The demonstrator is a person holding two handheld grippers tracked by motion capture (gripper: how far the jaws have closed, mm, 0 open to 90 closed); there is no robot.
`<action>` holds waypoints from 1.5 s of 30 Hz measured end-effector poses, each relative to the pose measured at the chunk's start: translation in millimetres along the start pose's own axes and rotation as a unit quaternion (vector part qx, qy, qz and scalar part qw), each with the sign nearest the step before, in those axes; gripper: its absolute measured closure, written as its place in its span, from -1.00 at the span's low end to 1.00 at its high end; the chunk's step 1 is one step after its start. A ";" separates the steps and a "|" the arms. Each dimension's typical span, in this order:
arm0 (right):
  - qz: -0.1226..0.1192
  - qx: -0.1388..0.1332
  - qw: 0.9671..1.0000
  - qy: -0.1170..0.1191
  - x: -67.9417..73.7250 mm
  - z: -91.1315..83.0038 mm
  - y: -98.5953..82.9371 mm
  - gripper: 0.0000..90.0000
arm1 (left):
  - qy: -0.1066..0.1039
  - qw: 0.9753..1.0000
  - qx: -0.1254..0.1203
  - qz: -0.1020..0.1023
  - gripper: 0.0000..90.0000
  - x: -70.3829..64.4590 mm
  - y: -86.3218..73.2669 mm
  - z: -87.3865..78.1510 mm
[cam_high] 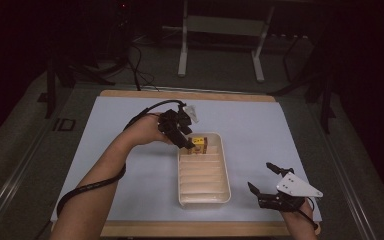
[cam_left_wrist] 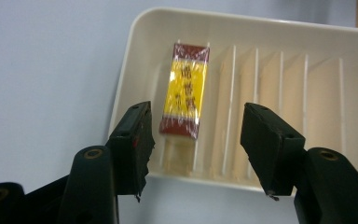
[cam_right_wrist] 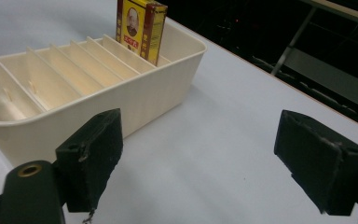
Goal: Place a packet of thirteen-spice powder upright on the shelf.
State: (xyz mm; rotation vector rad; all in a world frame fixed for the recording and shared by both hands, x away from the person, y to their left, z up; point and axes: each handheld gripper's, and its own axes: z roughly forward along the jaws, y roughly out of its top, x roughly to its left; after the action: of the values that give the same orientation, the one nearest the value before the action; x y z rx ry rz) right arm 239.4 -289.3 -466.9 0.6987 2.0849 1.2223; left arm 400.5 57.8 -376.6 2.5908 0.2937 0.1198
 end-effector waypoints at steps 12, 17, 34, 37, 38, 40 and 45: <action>-0.002 0.001 1.000 -0.002 0.5 1.2 1.1 -0.66 | -0.004 0.996 -0.043 -0.076 -0.67 -5.4 -25.7 -21.4; 0.000 0.000 1.000 -0.003 0.7 1.2 1.5 -0.66 | 0.018 0.997 -0.054 -0.057 -0.98 -9.1 -35.7 -26.3; -0.001 0.003 1.000 -0.002 1.7 2.0 1.5 -0.66 | 0.080 0.985 -0.107 -0.112 -0.98 -16.5 -78.8 -35.3; 0.000 0.004 1.000 -0.003 1.6 2.3 1.3 -0.66 | 0.097 0.982 -0.101 -0.125 -0.98 -18.4 -87.9 -33.4; 0.000 0.004 1.000 -0.002 1.7 2.3 1.3 -0.66 | 0.102 0.981 -0.102 -0.129 -0.98 -19.6 -90.7 -32.4; -0.001 0.004 1.000 -0.002 1.7 2.3 1.4 -0.66 | 0.110 0.979 -0.104 -0.134 -0.98 -22.1 -95.8 -31.5; 0.000 0.004 1.000 -0.003 1.8 2.1 1.3 -0.66 | 0.123 0.974 -0.127 -0.140 -0.98 -32.5 -108.9 -29.5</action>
State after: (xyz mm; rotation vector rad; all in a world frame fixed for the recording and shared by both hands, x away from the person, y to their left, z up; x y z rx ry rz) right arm 239.9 -286.3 -467.0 0.7049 2.0860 1.2102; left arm 344.5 156.2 -408.0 2.2554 0.6846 0.3536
